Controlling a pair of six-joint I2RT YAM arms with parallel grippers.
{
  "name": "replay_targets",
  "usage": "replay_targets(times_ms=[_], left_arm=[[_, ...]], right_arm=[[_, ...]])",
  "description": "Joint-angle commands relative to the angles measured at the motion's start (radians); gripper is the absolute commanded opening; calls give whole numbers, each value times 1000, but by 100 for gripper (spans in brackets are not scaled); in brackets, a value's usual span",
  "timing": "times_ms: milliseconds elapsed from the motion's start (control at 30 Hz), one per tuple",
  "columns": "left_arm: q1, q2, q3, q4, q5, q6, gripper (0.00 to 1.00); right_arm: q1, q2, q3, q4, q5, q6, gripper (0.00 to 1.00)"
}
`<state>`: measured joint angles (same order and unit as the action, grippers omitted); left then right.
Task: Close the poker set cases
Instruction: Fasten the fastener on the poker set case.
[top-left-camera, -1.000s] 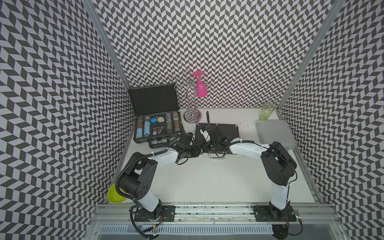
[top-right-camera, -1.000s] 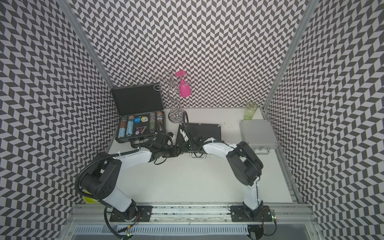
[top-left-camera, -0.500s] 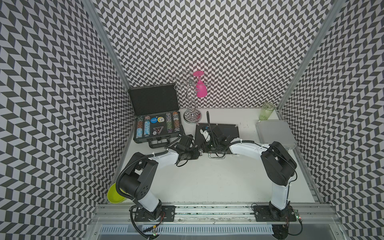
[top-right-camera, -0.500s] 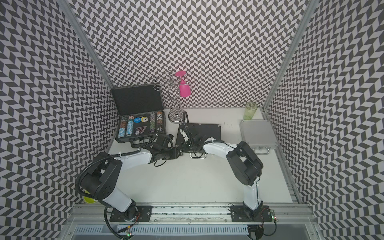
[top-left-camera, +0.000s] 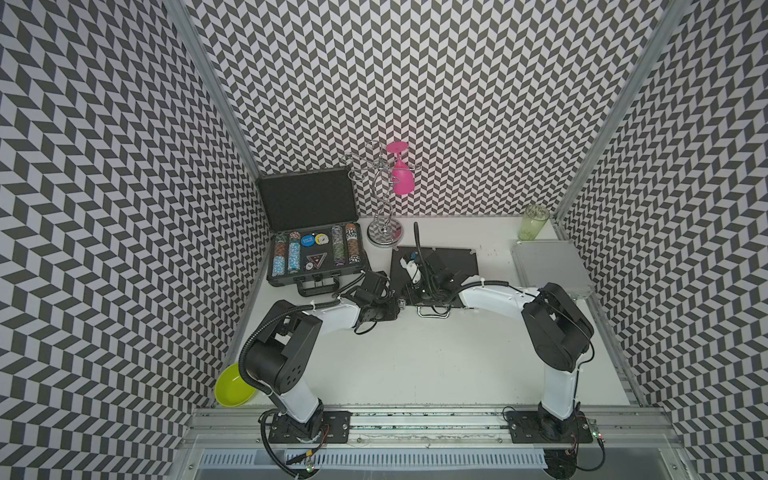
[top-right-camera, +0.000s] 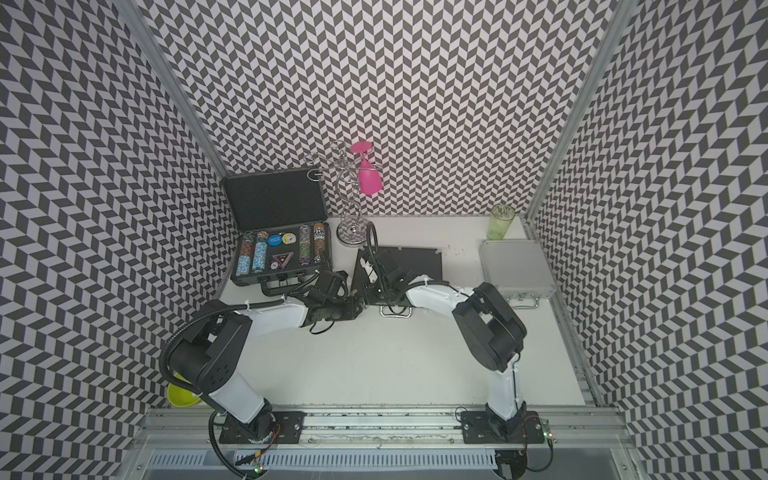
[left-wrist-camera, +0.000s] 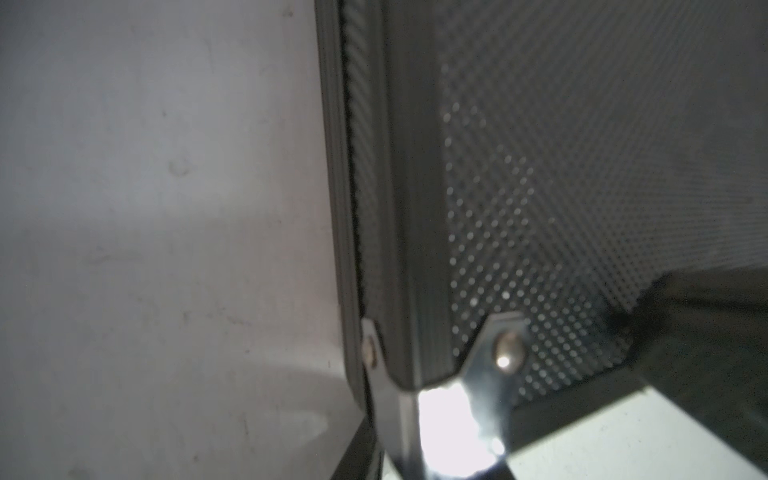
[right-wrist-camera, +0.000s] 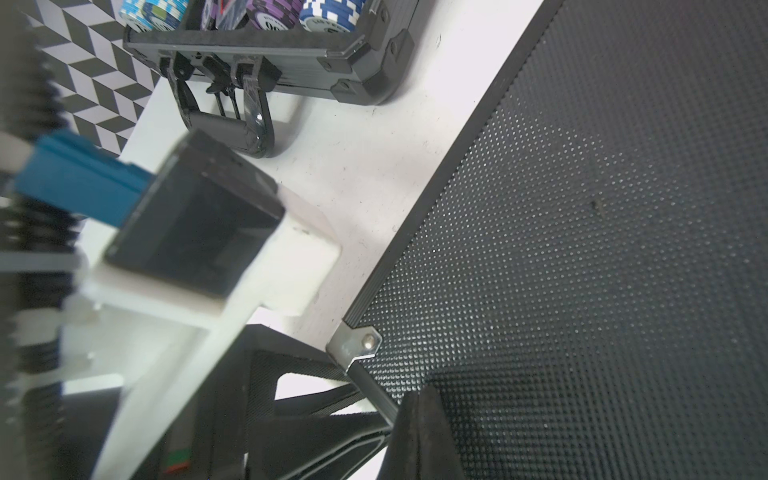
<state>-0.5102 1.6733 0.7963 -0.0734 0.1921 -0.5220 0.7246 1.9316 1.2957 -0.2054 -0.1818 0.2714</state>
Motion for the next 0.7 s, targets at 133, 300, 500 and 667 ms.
replay_targets(times_ms=[133,300,500,667], left_arm=[[-10,50,4,-19,-95,-33,31],[-11,46,-4,-37,-203,-32,25],[-13,77,-17,5,-218,-35,20],[-18,54,-22,-6,-182,-43,20]], right_arm=[[-14,50,-71,-188,44,-3,4],[-14,46,-76,-184,38,-3,5],[-14,44,-79,-177,27,0,4],[-16,50,-84,-175,30,-3,4]])
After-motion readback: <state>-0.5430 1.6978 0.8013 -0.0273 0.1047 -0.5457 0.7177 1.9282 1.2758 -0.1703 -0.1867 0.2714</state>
